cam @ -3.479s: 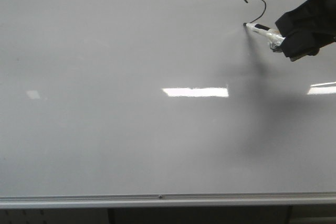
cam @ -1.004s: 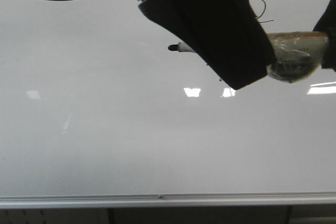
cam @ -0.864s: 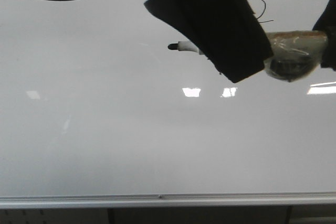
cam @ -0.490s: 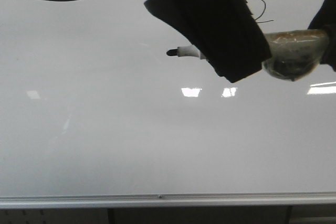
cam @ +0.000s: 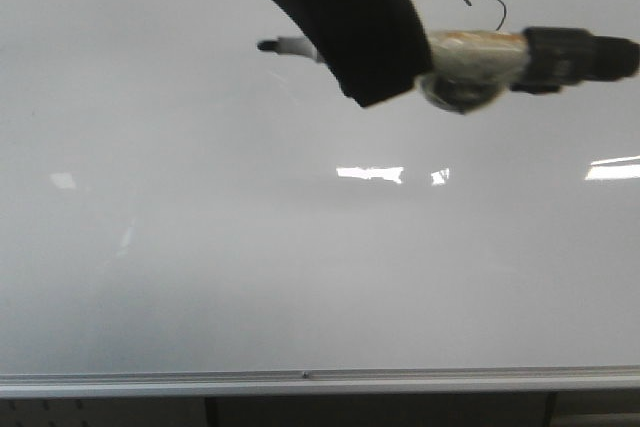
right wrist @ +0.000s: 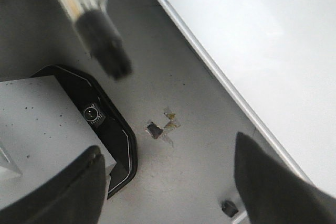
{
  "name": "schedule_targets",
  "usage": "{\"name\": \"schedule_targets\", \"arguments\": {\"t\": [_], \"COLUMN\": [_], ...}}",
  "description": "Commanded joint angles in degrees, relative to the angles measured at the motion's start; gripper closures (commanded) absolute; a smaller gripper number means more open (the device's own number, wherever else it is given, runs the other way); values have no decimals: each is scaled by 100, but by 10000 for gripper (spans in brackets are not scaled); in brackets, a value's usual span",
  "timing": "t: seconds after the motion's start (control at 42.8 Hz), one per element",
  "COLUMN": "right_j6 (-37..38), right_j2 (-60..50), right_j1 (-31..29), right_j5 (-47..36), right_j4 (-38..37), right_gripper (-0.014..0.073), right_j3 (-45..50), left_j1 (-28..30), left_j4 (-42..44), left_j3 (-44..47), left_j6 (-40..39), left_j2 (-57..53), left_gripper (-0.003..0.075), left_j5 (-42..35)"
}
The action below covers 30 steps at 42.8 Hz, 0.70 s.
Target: Write number 2 on whiteboard
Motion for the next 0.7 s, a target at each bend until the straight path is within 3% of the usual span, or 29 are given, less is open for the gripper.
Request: {"name": "schedule_targets", "arguments": {"t": [0.0, 0.257, 0.444, 0.677], "right_j6": [480, 651, 651, 651], "right_j2": [-269, -510, -510, -510], "right_j1": [-356, -557, -557, -557], "right_j5": [-138, -128, -124, -182], "right_j4": [20, 20, 20, 20], "right_gripper": [53, 53, 53, 53], "right_j3": [-198, -198, -198, -198], "left_j1": [-30, 4, 667, 2195], "left_j4": [822, 3511, 3583, 3307], "left_j3": [-527, -995, -403, 1106], "left_j6": [-910, -3754, -4259, -4963], "left_j2": [-290, -526, -1252, -2562], "left_gripper": [741, 741, 741, 741], "left_j5": [190, 350, 228, -966]}}
